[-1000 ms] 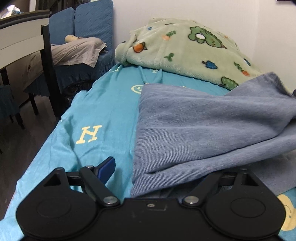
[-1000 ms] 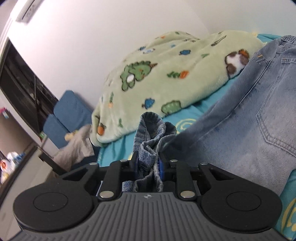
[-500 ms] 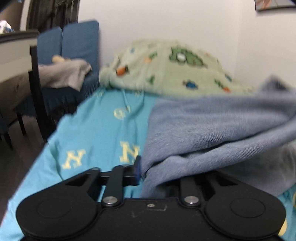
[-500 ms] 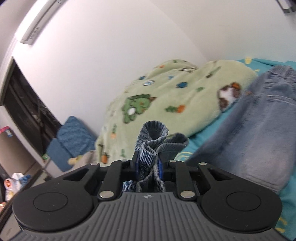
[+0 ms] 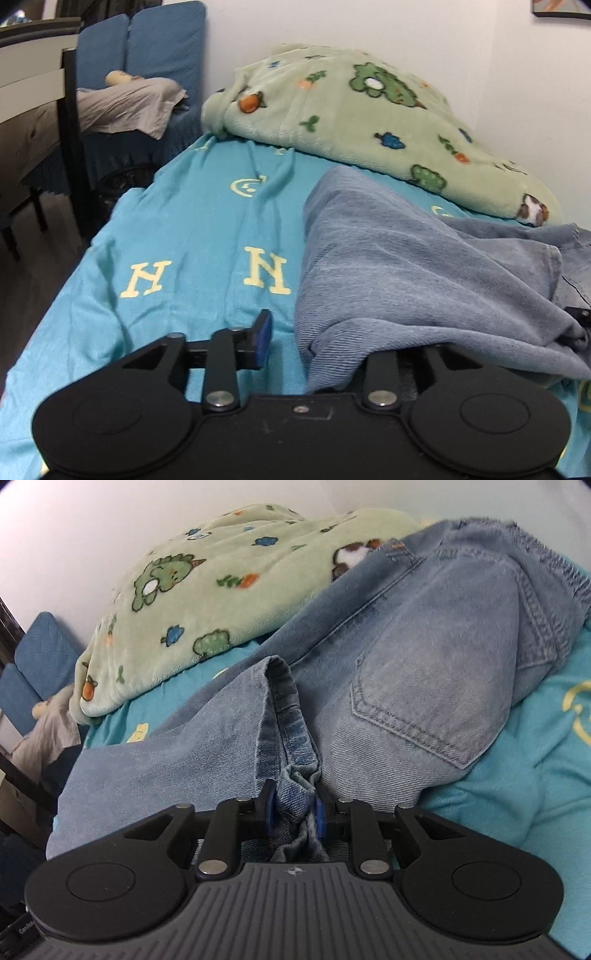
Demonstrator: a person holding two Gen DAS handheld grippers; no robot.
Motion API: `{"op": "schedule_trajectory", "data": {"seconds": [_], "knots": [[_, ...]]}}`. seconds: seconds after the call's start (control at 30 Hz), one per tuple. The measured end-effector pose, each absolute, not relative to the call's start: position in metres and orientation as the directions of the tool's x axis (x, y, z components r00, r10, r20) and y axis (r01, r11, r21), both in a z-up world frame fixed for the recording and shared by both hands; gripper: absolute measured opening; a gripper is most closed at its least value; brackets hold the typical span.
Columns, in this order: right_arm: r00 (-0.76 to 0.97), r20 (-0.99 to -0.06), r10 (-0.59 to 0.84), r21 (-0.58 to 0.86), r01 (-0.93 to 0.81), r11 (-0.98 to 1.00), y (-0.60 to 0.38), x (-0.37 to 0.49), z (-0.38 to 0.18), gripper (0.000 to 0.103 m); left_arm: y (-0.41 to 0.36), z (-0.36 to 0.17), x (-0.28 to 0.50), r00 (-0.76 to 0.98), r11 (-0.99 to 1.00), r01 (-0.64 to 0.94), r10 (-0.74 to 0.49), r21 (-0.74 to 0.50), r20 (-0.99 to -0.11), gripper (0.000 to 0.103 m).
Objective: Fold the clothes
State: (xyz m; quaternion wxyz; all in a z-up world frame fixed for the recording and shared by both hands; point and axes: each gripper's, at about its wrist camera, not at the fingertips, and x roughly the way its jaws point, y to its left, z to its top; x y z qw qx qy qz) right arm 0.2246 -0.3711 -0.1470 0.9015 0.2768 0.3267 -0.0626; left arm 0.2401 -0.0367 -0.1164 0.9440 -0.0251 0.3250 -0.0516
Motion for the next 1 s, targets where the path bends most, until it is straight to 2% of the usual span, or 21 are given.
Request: {"op": "schedule_trajectory", "data": {"seconds": [0.07, 0.17, 0.23, 0.27, 0.4, 0.47, 0.53, 0.67, 0.87, 0.93, 1.0], "knots": [[0.782, -0.621, 0.054, 0.456, 0.305, 0.836, -0.378, 0.215, -0.134, 0.040, -0.035, -0.112, 0.237, 0.775, 0.994, 0.075, -0.108, -0.079, -0.623, 0.052], [0.789, -0.614, 0.031, 0.457, 0.323, 0.829, -0.391, 0.199, -0.113, 0.042, -0.032, -0.102, 0.227, 0.762, 0.993, 0.077, -0.118, -0.093, -0.636, 0.059], [0.798, -0.603, 0.016, 0.467, 0.337, 0.818, -0.401, 0.189, -0.100, 0.049, -0.029, -0.096, 0.217, 0.758, 0.991, 0.085, -0.130, -0.101, -0.639, 0.064], [0.806, -0.592, 0.008, 0.481, 0.345, 0.806, -0.408, 0.184, -0.093, 0.055, -0.027, -0.092, 0.212, 0.757, 0.991, 0.090, -0.136, -0.104, -0.639, 0.065], [0.822, -0.567, -0.062, 0.495, 0.400, 0.772, -0.441, 0.169, -0.076, 0.058, -0.022, -0.074, 0.193, 0.769, 0.986, 0.113, -0.162, -0.119, -0.619, 0.067], [0.827, -0.553, -0.103, 0.498, 0.427, 0.755, -0.462, 0.165, -0.075, 0.060, -0.021, -0.064, 0.186, 0.793, 0.984, 0.124, -0.178, -0.131, -0.583, 0.074], [0.828, -0.544, -0.134, 0.520, 0.458, 0.721, -0.483, 0.163, -0.084, 0.068, -0.024, -0.058, 0.186, 0.818, 0.984, 0.131, -0.178, -0.124, -0.547, 0.075], [0.824, -0.548, -0.143, 0.604, 0.508, 0.614, -0.524, 0.165, -0.113, 0.070, -0.035, -0.057, 0.197, 0.842, 0.986, 0.141, -0.168, -0.093, -0.513, 0.075], [0.821, -0.556, -0.133, 0.697, 0.547, 0.463, -0.556, 0.178, -0.153, 0.073, -0.041, -0.078, 0.223, 0.833, 0.993, 0.100, -0.121, -0.068, -0.540, 0.075], [0.841, -0.523, -0.140, 0.735, 0.528, 0.425, -0.564, 0.182, -0.161, 0.078, -0.042, -0.084, 0.229, 0.824, 0.994, 0.088, -0.113, -0.072, -0.555, 0.075], [0.856, -0.495, -0.150, 0.769, 0.512, 0.384, -0.571, 0.185, -0.170, 0.087, -0.043, -0.089, 0.234, 0.814, 0.994, 0.080, -0.111, -0.080, -0.570, 0.075]]}}
